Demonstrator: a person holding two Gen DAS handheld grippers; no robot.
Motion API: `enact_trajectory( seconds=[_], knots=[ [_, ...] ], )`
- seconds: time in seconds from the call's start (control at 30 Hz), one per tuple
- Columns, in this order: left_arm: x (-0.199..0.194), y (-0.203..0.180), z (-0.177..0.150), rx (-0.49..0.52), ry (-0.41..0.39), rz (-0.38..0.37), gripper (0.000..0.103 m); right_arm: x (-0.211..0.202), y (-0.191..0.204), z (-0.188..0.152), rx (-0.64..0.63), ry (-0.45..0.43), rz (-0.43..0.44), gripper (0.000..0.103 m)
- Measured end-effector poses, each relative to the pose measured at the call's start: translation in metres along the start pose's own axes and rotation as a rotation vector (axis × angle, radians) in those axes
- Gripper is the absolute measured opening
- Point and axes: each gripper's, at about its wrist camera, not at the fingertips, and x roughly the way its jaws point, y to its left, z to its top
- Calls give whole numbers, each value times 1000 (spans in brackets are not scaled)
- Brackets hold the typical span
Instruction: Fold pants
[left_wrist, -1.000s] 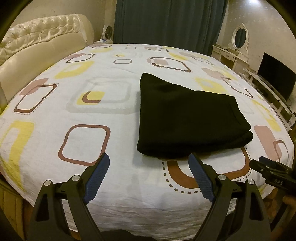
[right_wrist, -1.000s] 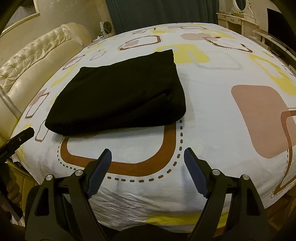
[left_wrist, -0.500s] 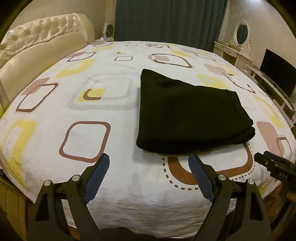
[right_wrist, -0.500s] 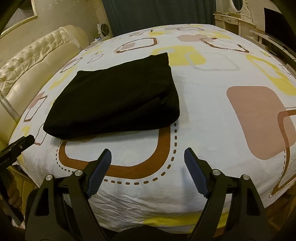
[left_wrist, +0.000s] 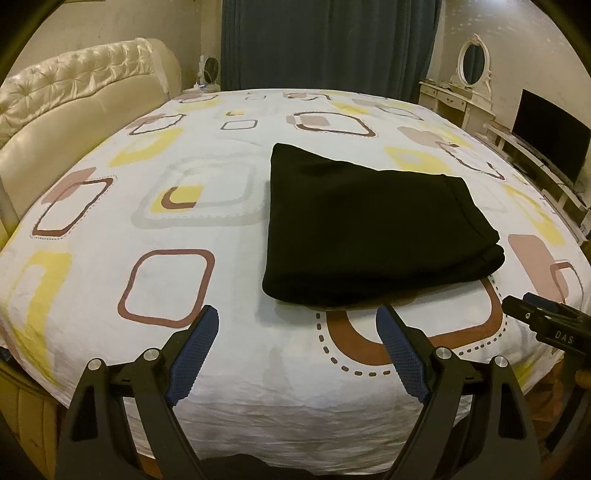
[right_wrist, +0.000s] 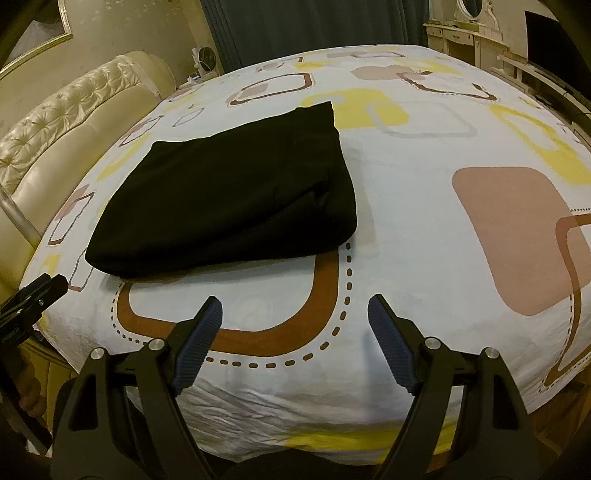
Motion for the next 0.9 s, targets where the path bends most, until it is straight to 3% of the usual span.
enact_trajectory(
  seconds=[0.47,0.9],
  knots=[
    [4,1,1,-15,21,-2,86,2,2,-2,2,4,2,81],
    [11,1,0,-14,46,45,86,5,2,-5,-4,13,5,81]
  ],
)
